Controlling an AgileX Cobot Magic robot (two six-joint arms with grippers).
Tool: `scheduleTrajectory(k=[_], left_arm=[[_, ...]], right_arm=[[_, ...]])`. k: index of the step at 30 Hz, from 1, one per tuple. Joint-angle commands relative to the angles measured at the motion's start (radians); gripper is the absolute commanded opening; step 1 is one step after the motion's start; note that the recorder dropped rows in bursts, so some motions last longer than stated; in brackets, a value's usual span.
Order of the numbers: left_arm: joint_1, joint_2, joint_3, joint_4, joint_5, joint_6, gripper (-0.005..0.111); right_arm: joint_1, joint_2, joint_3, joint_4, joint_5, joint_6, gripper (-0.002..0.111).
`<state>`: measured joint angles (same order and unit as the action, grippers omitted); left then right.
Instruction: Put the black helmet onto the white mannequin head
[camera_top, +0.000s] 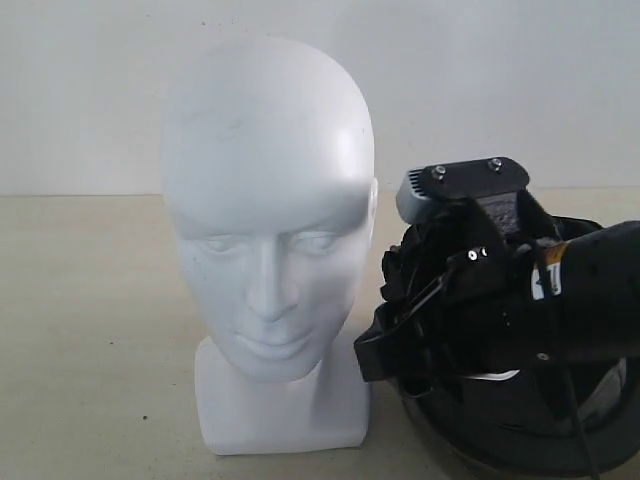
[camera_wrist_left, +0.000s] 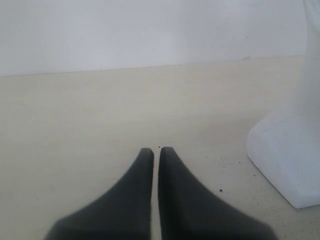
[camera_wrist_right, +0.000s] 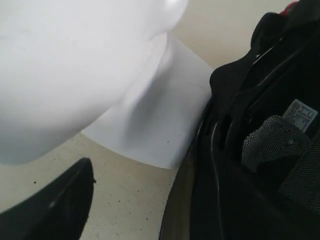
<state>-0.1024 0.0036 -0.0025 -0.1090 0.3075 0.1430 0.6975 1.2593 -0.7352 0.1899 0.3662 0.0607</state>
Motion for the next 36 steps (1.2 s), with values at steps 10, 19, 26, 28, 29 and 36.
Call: scheduleTrajectory(k=[10, 19, 26, 28, 29, 36], left_arm=[[0.002, -0.004, 0.002, -0.006, -0.004, 0.002, 0.005], [0.002, -0.004, 0.002, -0.006, -0.004, 0.002, 0.005], [0.002, -0.004, 0.002, -0.006, -0.004, 0.002, 0.005], [0.002, -0.004, 0.002, -0.006, -0.004, 0.002, 0.005], [0.002, -0.004, 0.002, -0.006, -0.004, 0.002, 0.005], [0.002, -0.004, 0.002, -0.006, -0.004, 0.002, 0.005]], right_arm=[[-0.001, 0.151, -0.006, -0.129, -0.109, 0.08, 0.067], [-0.002, 0.2, -0.006, -0.466, -0.132, 0.449, 0.067], [-0.002, 0.222, -0.006, -0.468, -0.141, 0.507, 0.067], [-0.014, 0.228, -0.006, -0.47, -0.144, 0.518, 0.067], [-0.02, 0.235, -0.006, -0.47, -0.144, 0.53, 0.067], [-0.029, 0.241, -0.006, -0.472, -0.16, 0.539, 0.067]])
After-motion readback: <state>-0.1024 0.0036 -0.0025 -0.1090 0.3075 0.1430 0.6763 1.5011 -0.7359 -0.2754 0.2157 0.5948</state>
